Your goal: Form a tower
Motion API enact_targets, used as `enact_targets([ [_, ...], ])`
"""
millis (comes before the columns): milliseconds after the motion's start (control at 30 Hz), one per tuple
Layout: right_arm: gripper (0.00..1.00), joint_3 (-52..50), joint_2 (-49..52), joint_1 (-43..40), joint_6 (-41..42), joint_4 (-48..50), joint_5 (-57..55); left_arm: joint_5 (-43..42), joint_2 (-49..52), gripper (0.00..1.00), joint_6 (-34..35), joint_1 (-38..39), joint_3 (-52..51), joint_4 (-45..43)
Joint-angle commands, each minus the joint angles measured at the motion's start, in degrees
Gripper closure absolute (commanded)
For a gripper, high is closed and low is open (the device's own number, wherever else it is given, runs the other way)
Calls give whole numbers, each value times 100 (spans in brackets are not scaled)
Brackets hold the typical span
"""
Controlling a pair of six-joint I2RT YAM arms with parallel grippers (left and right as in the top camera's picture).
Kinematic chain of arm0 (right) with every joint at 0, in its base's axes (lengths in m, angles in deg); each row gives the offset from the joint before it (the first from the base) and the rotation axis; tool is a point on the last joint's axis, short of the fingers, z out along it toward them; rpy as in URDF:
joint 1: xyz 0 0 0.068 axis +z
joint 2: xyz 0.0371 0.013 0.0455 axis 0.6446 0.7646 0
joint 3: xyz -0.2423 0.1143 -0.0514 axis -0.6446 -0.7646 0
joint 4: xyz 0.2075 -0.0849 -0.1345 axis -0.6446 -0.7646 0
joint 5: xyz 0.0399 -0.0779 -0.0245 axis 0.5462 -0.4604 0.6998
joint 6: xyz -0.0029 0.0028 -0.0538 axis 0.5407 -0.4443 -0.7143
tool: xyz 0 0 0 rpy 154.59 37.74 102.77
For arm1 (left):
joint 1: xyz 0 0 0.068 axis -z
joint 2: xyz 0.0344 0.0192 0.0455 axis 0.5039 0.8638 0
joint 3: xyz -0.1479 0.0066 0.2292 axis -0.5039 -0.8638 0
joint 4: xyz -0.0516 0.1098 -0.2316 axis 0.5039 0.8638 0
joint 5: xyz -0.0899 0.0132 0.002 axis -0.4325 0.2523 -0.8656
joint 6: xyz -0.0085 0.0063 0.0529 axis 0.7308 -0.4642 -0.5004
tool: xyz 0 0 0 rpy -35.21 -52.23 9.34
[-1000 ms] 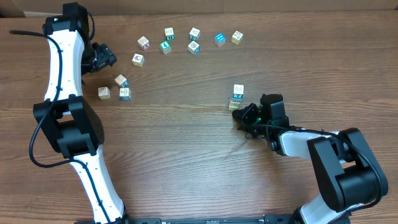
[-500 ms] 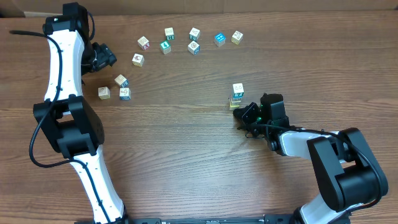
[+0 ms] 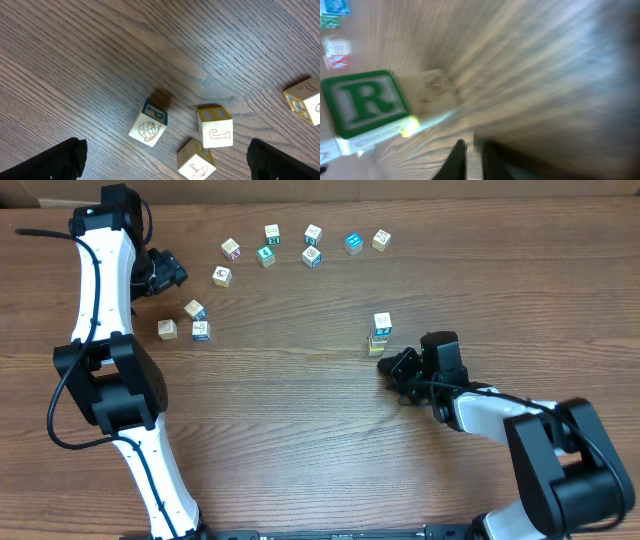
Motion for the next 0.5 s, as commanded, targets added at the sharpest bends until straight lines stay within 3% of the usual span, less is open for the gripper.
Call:
enact_targets([
  [0, 96, -136, -299, -59, -376, -278, -466, 31, 66, 0, -129, 26, 116, 11],
  [333, 96, -57, -402, -81, -1467, -201, -487, 31, 66, 0, -129, 26, 116, 11],
  [467, 96, -44, -402, -79, -1467, -205, -485, 28, 66, 0, -129, 26, 116, 11],
])
